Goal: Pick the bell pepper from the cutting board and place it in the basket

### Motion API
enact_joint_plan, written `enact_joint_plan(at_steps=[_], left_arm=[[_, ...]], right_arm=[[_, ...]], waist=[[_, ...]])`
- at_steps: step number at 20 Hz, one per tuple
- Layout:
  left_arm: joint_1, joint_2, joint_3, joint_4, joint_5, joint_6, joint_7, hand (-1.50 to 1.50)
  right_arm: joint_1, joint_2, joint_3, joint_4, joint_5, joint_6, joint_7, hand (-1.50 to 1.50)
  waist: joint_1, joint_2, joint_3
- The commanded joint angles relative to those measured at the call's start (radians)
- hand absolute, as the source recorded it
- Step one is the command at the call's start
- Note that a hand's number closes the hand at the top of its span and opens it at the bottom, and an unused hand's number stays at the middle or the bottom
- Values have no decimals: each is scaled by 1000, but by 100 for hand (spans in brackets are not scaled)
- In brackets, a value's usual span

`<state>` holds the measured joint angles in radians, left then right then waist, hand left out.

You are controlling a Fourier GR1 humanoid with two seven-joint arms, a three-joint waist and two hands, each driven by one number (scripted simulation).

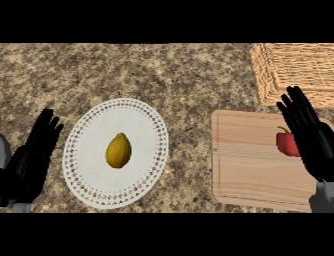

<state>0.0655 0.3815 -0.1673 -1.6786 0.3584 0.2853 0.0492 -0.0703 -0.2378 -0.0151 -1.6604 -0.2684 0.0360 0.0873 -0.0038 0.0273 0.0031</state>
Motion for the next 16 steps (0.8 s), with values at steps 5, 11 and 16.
enact_joint_plan(at_steps=[5, 11, 16], left_arm=[[27, -6, -70, 246, -41, -38, 87, 0], [47, 37, -79, 292, -40, -91, 134, 0], [94, 46, -74, 273, -33, -98, 144, 0]], right_arm=[[-294, -125, -30, 66, -39, 180, -44, 150], [-215, -65, 295, 83, 325, 204, -243, -150], [-222, -92, 378, -5, 586, 20, -46, -150]], waist=[[25, -12, -4], [27, -19, -3], [7, -35, -6]])
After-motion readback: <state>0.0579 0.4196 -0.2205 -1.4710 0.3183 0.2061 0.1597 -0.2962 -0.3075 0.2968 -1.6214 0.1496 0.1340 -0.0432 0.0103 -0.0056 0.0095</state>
